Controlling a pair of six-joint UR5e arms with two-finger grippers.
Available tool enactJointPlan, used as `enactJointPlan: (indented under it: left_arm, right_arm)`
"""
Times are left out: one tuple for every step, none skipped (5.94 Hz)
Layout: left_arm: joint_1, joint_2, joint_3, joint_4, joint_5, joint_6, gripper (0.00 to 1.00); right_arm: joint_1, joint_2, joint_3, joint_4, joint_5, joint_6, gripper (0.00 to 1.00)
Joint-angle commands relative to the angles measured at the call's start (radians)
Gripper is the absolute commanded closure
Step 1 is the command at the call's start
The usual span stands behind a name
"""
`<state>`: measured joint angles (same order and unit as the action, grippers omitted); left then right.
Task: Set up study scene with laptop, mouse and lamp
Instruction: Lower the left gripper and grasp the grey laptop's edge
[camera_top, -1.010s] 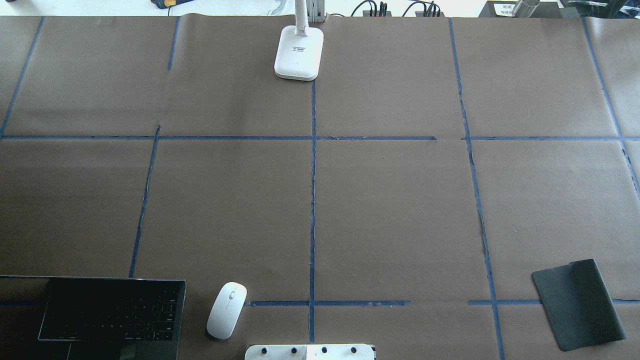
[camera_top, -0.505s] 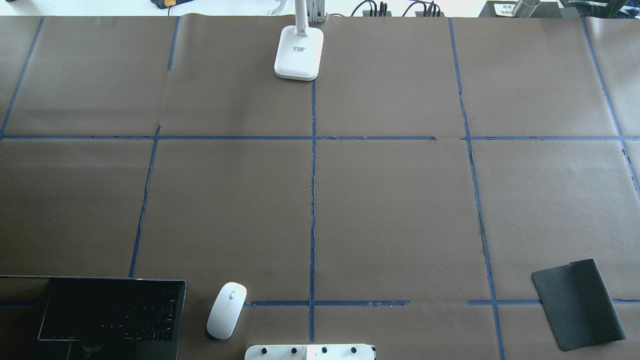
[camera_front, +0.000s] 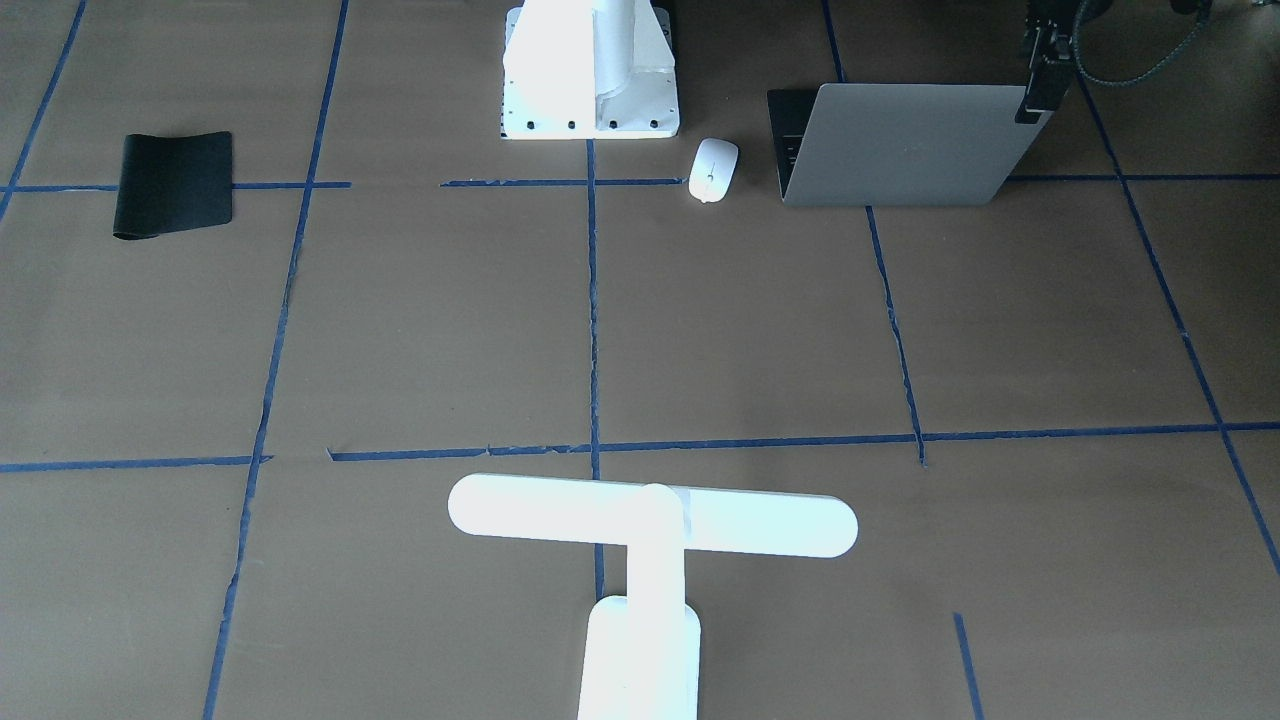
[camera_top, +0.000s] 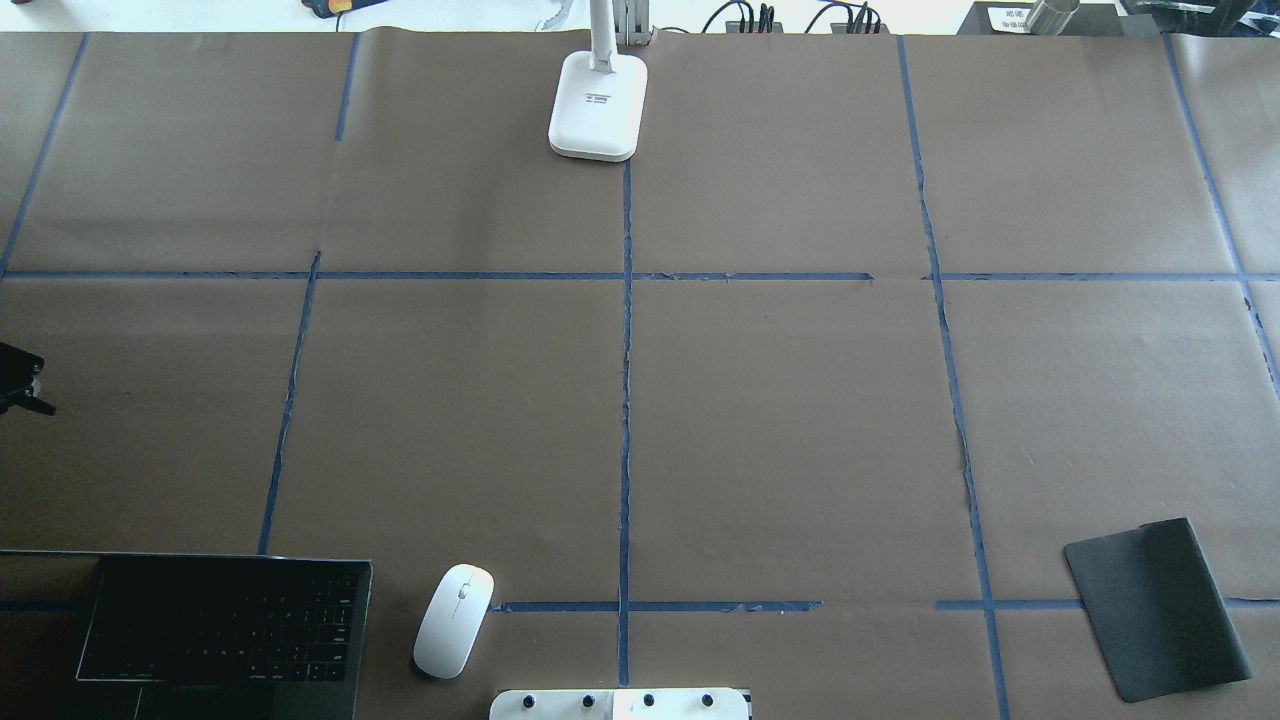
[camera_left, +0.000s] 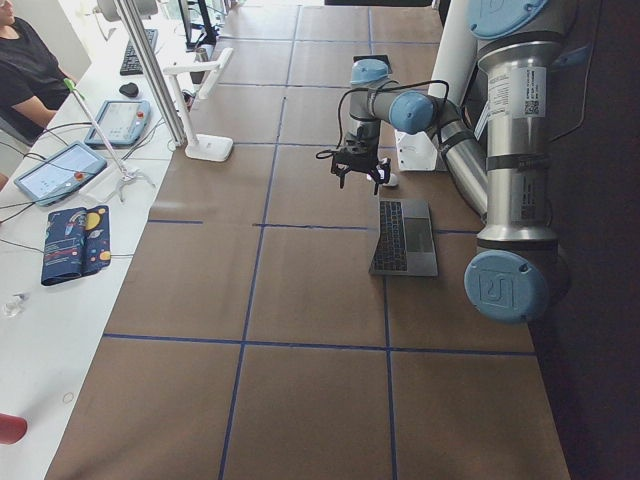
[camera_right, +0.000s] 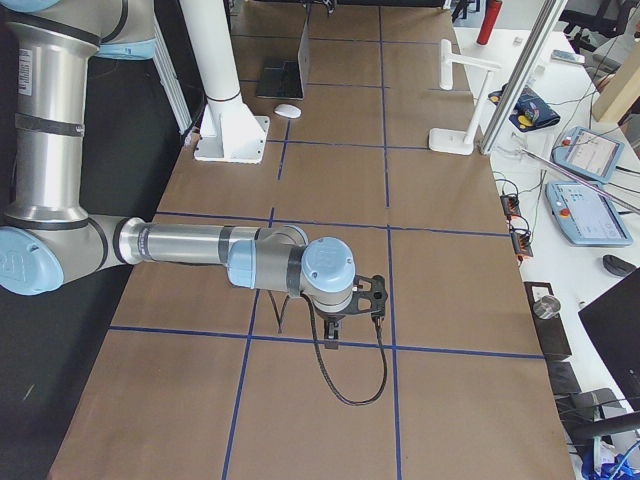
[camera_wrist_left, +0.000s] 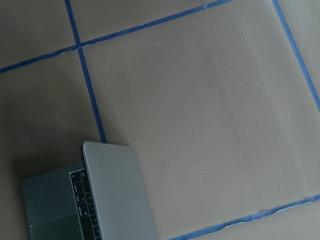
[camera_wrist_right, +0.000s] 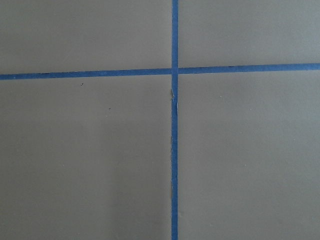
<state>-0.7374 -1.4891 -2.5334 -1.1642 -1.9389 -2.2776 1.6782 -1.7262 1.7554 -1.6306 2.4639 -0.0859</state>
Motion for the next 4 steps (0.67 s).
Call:
enactJointPlan:
  left_arm:
    - [0.125,-0.003,-0.001,0.001,0.095,-0.184,0.00]
    - [0.185,-0.003,-0.001,0.004,0.128,-0.268,0.00]
    - [0.234,-0.002,0.001,0.009,0.159,-0.323,0.00]
    - [0.259,-0.003,0.001,0.009,0.162,-0.351,0.00]
  right_arm:
    - [0.000,0.002,0.001,0.000,0.000,0.000,0.00]
    - [0.000,0.002,0.001,0.002,0.000,0.000,0.00]
    - [0.000,0.002,0.000,0.002,0.000,-0.002,0.00]
    - [0.002,0.000,0.001,0.002,0.000,-0.002,0.00]
